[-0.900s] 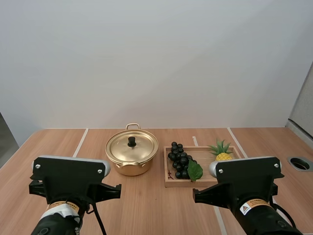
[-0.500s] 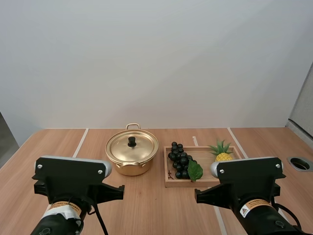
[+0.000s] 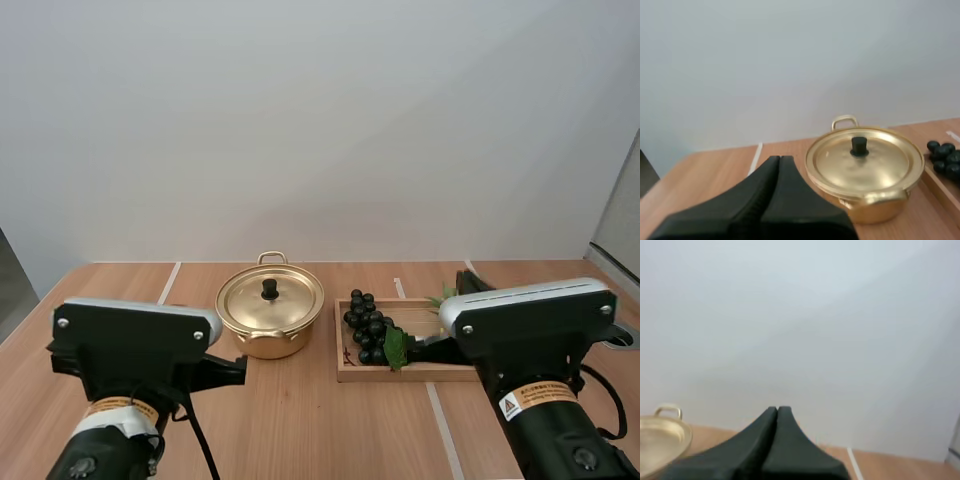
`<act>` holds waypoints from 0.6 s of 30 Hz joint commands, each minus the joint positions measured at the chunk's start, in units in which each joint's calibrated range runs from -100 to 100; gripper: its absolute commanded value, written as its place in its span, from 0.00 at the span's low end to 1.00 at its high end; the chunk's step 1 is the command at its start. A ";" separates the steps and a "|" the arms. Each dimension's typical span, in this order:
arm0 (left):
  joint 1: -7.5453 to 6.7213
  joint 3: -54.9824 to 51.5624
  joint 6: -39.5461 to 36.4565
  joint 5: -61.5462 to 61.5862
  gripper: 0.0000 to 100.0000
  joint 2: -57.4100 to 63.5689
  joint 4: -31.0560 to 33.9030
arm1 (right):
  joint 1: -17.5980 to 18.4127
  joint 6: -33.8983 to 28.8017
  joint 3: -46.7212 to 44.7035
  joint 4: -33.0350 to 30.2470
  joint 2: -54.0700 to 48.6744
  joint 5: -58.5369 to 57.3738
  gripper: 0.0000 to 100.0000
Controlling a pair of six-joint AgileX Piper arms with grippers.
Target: Open the pot, put the pineapple inside, and close it
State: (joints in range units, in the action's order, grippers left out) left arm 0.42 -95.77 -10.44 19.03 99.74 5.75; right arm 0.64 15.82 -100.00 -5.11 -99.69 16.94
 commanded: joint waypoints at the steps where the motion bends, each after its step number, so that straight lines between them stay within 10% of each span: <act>1: 0.09 3.54 0.83 -17.82 0.00 0.26 0.70 | 0.04 -0.01 0.00 -0.22 -0.31 22.17 0.00; 6: 0.09 12.06 -0.22 -29.27 0.00 0.26 0.70 | 0.04 1.62 2.79 5.56 -0.31 31.62 0.00; 18: 0.09 36.78 -0.22 -21.98 0.00 -8.48 0.34 | 0.04 3.26 47.32 9.13 8.78 -34.55 0.00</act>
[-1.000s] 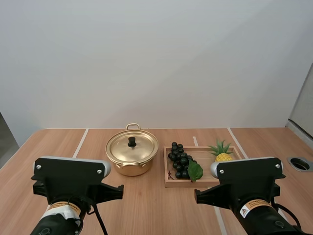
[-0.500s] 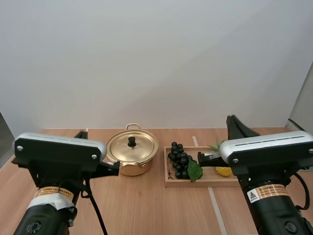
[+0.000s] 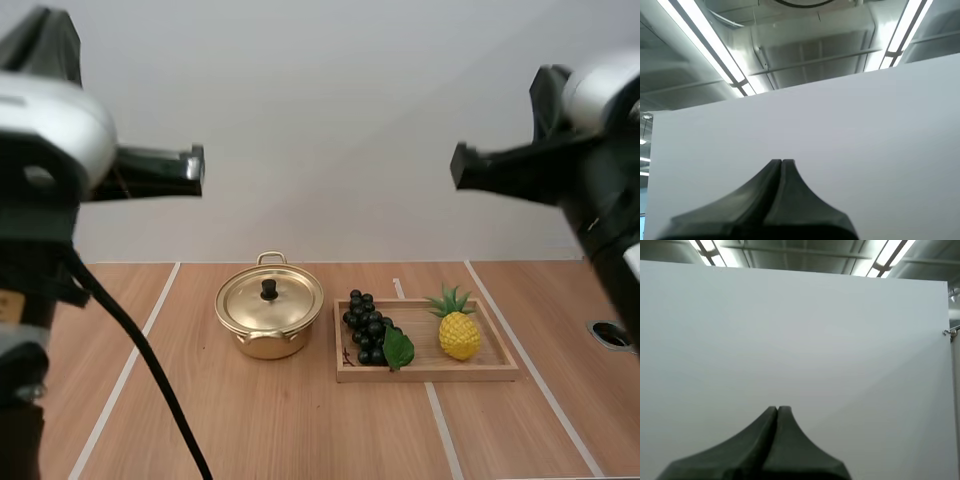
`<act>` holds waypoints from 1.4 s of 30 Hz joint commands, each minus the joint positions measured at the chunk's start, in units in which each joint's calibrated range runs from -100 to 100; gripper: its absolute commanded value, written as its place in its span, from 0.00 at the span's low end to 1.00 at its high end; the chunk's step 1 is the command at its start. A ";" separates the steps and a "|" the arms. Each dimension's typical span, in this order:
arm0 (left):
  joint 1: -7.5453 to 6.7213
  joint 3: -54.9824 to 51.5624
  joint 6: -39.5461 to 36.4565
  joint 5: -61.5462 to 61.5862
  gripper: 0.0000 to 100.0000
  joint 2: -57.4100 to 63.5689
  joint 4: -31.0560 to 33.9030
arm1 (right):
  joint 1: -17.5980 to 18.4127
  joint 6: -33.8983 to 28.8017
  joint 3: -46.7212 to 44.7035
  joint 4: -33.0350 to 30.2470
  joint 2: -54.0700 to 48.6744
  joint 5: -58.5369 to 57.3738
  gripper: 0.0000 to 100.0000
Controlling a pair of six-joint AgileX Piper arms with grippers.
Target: Open the pot, put the pineapple inside, and close it
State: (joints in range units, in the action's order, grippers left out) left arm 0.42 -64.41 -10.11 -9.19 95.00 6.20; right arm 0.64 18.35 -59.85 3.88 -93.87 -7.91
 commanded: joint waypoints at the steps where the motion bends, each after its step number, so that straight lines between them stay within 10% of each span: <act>1: 0.09 8.75 -0.56 11.15 0.00 -5.50 -0.49 | 0.04 0.73 9.69 0.14 4.32 -12.64 0.00; 23: 0.09 69.40 9.18 106.72 0.00 -47.92 -11.12 | -2.72 -2.73 53.50 -7.65 40.94 -92.09 0.00; 42: 0.09 70.24 18.81 109.19 0.00 -67.43 -21.91 | -2.72 -2.35 53.50 -15.29 66.27 -92.09 0.00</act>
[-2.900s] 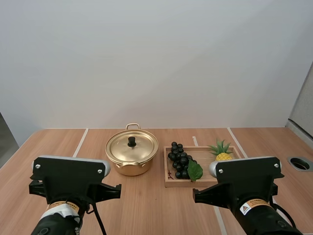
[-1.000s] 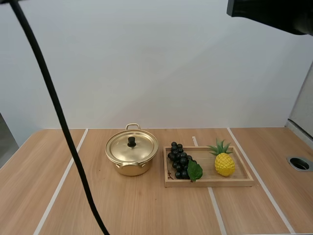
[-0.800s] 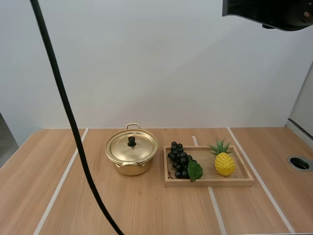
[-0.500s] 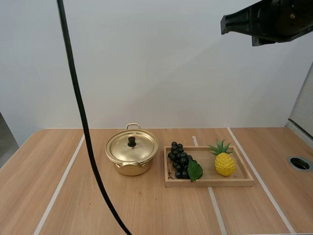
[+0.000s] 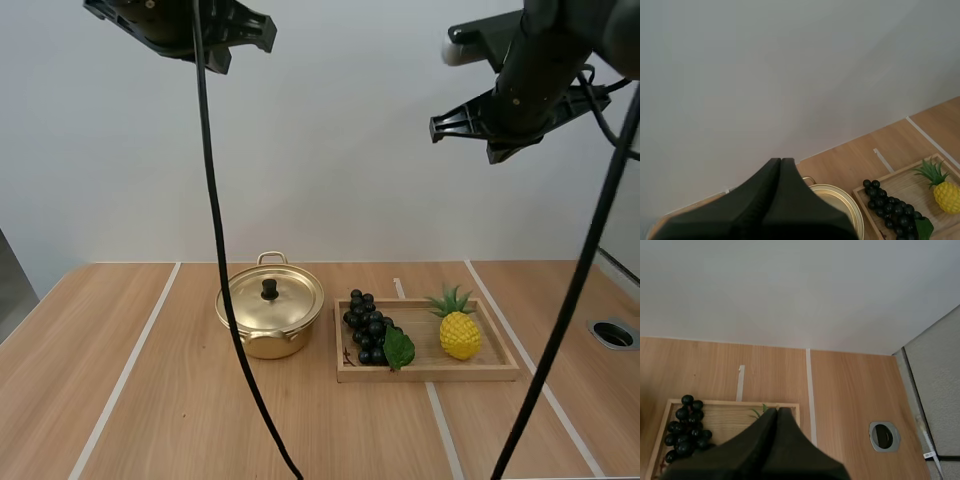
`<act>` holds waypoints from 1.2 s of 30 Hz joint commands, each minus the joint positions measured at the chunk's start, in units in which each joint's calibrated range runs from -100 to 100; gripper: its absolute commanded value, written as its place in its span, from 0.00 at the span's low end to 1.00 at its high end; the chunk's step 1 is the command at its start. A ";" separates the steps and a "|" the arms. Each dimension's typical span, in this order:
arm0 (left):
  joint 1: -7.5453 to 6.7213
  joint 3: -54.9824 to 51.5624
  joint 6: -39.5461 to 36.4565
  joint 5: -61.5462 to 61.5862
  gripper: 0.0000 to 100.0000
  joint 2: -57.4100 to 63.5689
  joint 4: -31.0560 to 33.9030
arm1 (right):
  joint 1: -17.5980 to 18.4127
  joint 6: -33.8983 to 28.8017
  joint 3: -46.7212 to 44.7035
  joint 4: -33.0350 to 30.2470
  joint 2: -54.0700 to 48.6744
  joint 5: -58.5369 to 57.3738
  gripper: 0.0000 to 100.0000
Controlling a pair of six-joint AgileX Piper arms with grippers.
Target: Open the pot, put the pineapple inside, and close it
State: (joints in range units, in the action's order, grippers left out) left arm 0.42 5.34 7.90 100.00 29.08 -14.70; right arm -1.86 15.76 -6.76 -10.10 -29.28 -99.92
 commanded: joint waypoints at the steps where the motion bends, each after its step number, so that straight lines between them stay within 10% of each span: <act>1: 0.09 0.49 1.16 0.00 0.00 -2.56 -1.01 | -0.22 0.24 0.40 -1.97 2.92 -0.08 0.00; 21: 0.09 -2.63 10.23 0.00 0.04 -23.87 -0.31 | -0.22 0.24 -4.61 -11.55 6.29 -0.08 0.00; 26: 0.09 -6.14 11.77 0.00 0.35 -25.14 -0.54 | -0.22 0.24 -9.57 -12.04 6.29 -0.08 0.00; 29: 0.01 -6.28 11.77 0.00 0.71 -25.87 -0.54 | -0.22 0.24 -11.47 -12.04 6.41 -0.08 0.00; 32: 0.01 -6.28 11.77 0.00 0.94 -26.25 -1.03 | -0.22 0.24 -11.74 -12.04 6.40 -0.08 0.19; 36: 0.01 -6.28 11.94 0.00 0.96 -26.33 -2.40 | -0.22 2.12 -11.74 -12.06 6.40 -0.08 0.48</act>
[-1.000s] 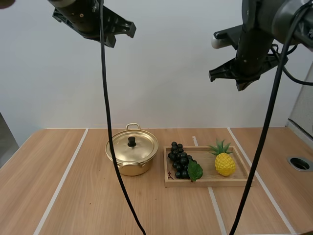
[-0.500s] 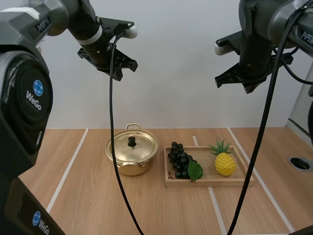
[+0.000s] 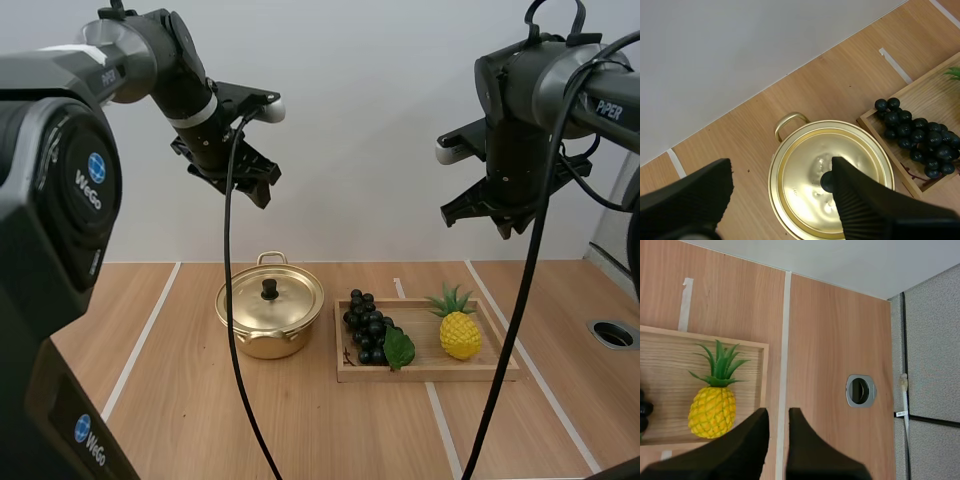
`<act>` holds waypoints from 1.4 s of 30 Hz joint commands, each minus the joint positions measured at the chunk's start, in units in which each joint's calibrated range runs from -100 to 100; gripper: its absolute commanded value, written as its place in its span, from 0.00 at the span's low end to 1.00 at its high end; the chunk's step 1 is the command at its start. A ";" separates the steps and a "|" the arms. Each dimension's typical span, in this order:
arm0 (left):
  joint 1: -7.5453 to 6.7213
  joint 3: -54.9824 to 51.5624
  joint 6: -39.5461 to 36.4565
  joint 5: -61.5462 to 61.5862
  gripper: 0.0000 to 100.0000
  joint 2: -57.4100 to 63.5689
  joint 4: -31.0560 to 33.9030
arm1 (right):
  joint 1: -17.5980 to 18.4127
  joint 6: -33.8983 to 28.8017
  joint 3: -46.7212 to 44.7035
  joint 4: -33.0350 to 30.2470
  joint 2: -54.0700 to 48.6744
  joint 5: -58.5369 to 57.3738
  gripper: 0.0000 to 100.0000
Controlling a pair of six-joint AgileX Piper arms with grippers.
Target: Open the pot, put the pineapple inside, and close it
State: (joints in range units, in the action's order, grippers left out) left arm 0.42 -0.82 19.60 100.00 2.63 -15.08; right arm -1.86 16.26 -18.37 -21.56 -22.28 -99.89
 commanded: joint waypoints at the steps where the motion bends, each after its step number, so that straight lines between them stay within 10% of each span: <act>1: 0.01 -0.12 0.24 0.00 0.96 0.13 -2.46 | -0.22 2.37 -0.12 -0.60 -0.60 -0.11 0.52; 10: 0.01 -3.06 1.12 0.00 0.96 -1.04 -4.47 | -0.22 3.15 -0.60 -0.60 -0.60 -0.11 1.00; 42: 0.01 -15.76 5.69 0.00 0.96 -10.93 -8.73 | -0.22 -0.55 -17.54 0.53 -0.60 15.13 1.00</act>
State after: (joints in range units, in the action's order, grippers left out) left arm 0.42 -16.51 24.90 100.00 -7.53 -22.42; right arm -1.86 16.19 -35.73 -21.34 -22.28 -85.50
